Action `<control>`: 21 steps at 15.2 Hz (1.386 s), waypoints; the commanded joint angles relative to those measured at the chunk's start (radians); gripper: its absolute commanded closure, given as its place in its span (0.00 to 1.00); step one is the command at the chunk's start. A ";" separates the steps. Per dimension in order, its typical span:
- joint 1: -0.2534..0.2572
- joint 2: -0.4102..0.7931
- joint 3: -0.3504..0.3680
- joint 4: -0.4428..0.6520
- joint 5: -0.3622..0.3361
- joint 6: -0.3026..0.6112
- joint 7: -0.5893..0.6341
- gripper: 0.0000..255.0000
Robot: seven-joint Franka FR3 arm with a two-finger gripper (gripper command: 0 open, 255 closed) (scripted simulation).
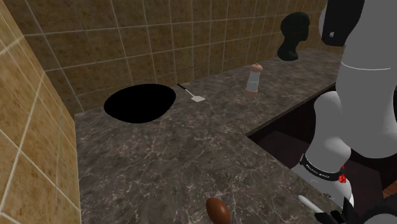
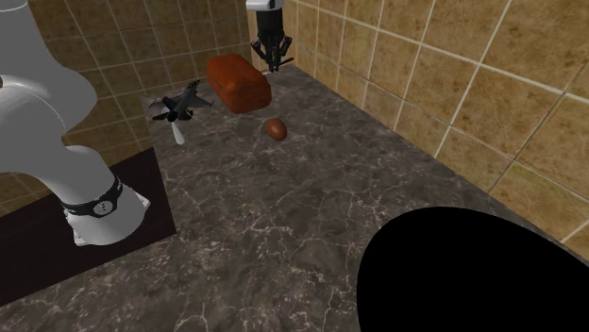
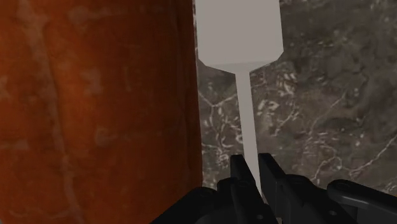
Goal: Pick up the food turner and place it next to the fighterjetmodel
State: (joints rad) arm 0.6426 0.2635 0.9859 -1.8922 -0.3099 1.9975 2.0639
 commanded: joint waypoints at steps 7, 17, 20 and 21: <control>0.028 0.059 -0.032 -0.050 -0.064 0.082 0.044 1.00; 0.049 0.100 -0.058 -0.076 -0.109 0.132 0.075 1.00; 0.049 0.101 -0.058 -0.076 -0.109 0.132 0.075 1.00; 0.047 0.099 -0.058 -0.081 -0.108 0.135 0.074 0.00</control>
State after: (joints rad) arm 0.6905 0.3595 0.9293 -1.9641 -0.4185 2.1341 2.1391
